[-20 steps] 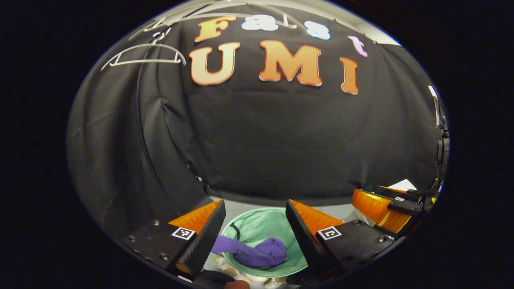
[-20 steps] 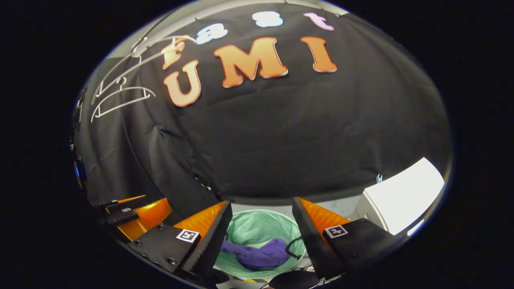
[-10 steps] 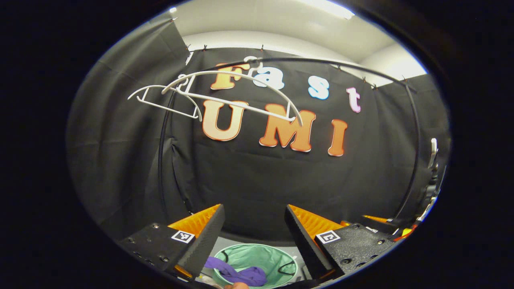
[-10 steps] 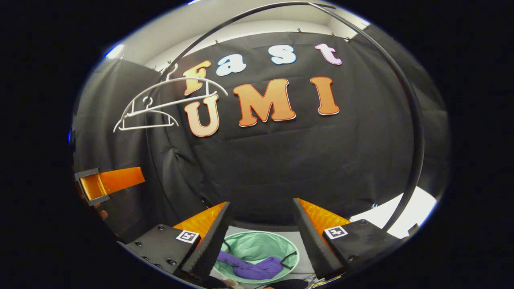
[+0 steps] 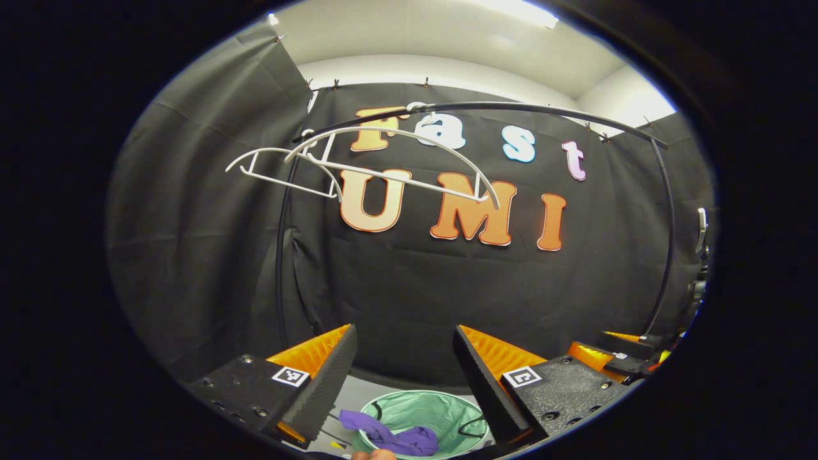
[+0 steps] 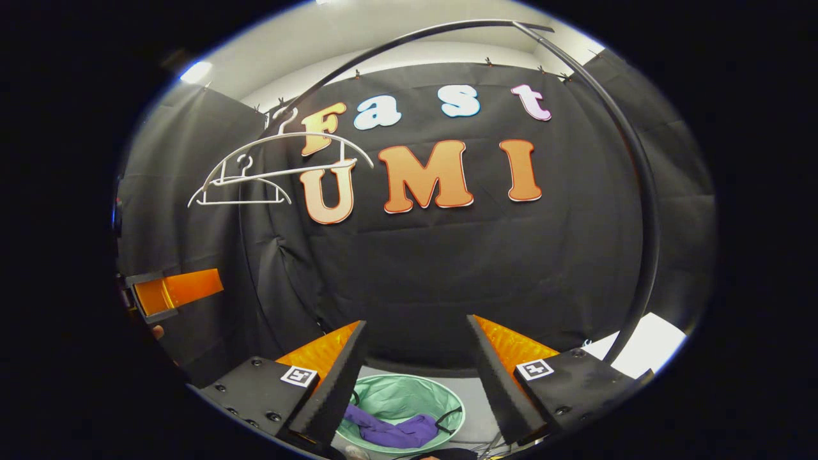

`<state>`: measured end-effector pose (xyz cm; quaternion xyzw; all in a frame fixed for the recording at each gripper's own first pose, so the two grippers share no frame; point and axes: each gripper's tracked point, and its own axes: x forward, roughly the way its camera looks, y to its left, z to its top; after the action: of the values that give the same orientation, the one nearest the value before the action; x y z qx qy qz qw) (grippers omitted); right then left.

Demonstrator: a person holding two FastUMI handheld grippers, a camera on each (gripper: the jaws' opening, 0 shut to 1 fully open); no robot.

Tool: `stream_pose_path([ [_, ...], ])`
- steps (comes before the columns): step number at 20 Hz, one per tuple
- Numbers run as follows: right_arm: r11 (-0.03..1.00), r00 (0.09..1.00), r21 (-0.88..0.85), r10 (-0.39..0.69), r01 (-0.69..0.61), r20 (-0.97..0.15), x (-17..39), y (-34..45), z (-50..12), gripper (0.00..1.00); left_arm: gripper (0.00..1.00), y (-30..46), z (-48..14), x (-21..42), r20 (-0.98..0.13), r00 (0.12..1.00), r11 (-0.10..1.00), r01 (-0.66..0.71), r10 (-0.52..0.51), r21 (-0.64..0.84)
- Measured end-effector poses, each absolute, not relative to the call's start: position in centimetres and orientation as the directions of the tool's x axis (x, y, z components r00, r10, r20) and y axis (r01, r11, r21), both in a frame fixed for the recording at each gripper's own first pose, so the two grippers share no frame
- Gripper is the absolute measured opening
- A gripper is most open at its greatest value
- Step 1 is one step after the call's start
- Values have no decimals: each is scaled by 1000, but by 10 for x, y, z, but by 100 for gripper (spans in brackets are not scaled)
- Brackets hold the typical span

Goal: Grasp the clothes on the hanger with both hands and then place them into the laundry hamper below.

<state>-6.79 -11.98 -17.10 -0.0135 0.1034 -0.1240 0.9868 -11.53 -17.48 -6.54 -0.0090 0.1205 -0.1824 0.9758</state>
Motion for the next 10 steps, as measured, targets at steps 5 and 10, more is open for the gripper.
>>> stream_pose_path([
  [5,967,948,-17,-254,256,-191,-66,-127,-170,94,92,-171,-61,-110,-213,919,942,335,-332,-24],
  [10,964,945,-2,-262,267,-197,-69,-133,-172,98,92,-180,-66,-111,-215,913,937,346,-346,-42],
])
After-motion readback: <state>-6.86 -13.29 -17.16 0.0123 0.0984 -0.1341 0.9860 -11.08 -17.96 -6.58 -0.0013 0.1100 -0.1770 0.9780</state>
